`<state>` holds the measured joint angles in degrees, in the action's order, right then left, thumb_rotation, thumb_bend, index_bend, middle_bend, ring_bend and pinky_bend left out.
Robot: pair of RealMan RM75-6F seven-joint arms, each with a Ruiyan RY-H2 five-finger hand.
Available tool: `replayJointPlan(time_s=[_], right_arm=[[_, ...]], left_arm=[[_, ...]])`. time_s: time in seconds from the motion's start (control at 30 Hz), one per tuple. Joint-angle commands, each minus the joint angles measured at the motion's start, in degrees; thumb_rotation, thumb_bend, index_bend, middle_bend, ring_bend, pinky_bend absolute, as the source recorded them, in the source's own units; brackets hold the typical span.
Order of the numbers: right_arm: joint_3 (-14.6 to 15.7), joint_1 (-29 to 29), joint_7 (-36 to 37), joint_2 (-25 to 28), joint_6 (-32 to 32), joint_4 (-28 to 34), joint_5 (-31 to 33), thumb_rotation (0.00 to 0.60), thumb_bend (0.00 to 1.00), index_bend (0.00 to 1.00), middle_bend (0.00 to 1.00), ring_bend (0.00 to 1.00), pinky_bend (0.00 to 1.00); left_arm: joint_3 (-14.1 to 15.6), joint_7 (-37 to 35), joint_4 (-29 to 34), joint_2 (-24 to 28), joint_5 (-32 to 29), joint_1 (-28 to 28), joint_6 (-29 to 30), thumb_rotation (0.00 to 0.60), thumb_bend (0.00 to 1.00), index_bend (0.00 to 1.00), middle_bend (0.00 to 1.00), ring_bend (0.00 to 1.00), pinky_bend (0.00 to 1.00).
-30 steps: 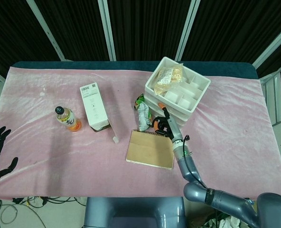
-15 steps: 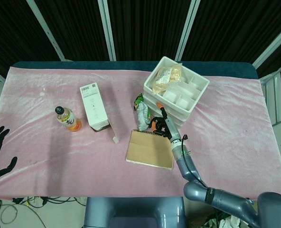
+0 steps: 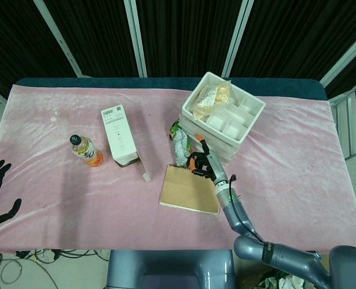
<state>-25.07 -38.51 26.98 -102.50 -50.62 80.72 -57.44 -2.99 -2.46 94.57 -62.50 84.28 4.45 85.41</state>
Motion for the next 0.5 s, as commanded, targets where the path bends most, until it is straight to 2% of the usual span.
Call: replayJointPlan(time_s=[0.03,0.5], right_arm=[[0.4,0.2,-0.1,0.0,-0.1,0.5,-0.4,0.600,0.57,0.00,0.60,0.69,0.76],[3.0,2.3,-0.1,0.8,-2.0,5.6,-3.5,0.600,0.57,0.00,0.60,0.69,0.76]], left_arm=[[0.0,0.0,0.1,0.0,-0.1,0.0,-0.1,0.600,0.36,0.04,0.01,0.00,0.00],[-0.2,0.6,0.4,0.0,-0.7,0.0,-0.2,0.600,0.36,0.04,0.01,0.00,0.00]])
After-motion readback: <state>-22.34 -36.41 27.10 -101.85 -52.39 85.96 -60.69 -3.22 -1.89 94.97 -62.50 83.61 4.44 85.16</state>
